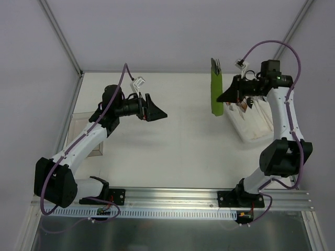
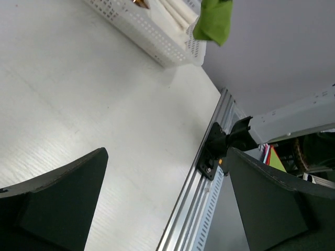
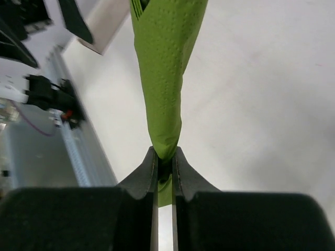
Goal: Place the utensils on the paper napkin and roll it up
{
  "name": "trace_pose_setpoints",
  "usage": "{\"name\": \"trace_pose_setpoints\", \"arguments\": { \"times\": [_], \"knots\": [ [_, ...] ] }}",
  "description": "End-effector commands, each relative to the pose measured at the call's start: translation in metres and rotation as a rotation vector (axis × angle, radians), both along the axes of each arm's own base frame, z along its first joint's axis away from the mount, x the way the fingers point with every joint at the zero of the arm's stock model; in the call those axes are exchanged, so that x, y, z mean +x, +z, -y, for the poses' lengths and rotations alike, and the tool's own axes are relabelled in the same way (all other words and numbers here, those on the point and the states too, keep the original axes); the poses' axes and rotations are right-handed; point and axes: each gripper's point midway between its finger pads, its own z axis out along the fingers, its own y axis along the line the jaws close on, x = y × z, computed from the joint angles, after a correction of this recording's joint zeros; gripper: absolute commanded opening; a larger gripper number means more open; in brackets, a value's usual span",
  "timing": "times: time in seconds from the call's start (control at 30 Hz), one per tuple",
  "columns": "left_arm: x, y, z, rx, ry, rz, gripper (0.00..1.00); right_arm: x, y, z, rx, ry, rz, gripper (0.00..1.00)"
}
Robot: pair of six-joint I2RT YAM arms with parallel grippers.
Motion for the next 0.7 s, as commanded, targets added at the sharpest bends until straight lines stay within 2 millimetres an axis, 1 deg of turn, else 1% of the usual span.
{"name": "trace_pose_setpoints", "arguments": {
  "times": [0.0,0.07,0.1,0.2,0.27,0.4,0.43,0.53,0.67],
  "knots": [
    [0.003,-0.016,-0.004,0.064,-0.003,-0.008,0.99,-0.042,-0.034,0.055,-0.157,0.129,-0.078,0.0],
    [0.001,-0.019,-0.001,0.072,-0.009,0.0,0.99,-0.041,-0.04,0.076,-0.197,0.136,-0.092,0.0],
    [0.001,-0.023,0.0,0.081,-0.003,-0.006,0.99,-0.035,-0.044,0.094,-0.205,0.106,-0.108,0.0],
    [0.0,-0.028,0.002,0.089,-0.004,-0.008,0.99,-0.036,-0.06,0.124,-0.284,0.095,-0.101,0.0],
    [0.0,-0.03,0.003,0.094,-0.003,-0.013,0.99,-0.034,-0.067,0.135,-0.289,0.08,-0.118,0.0],
    [-0.001,-0.034,0.003,0.1,0.0,-0.021,0.99,-0.031,-0.081,0.165,-0.334,0.046,-0.14,0.0],
    [-0.001,-0.035,0.003,0.102,0.004,-0.022,0.99,-0.033,-0.086,0.172,-0.363,0.054,-0.153,0.0],
    [0.0,-0.04,0.003,0.106,0.009,-0.038,0.99,-0.042,-0.1,0.18,-0.41,0.092,-0.186,0.0],
    [-0.001,-0.047,0.004,0.115,0.019,-0.061,0.99,-0.051,-0.111,0.185,-0.456,0.132,-0.225,0.0]
  ]
}}
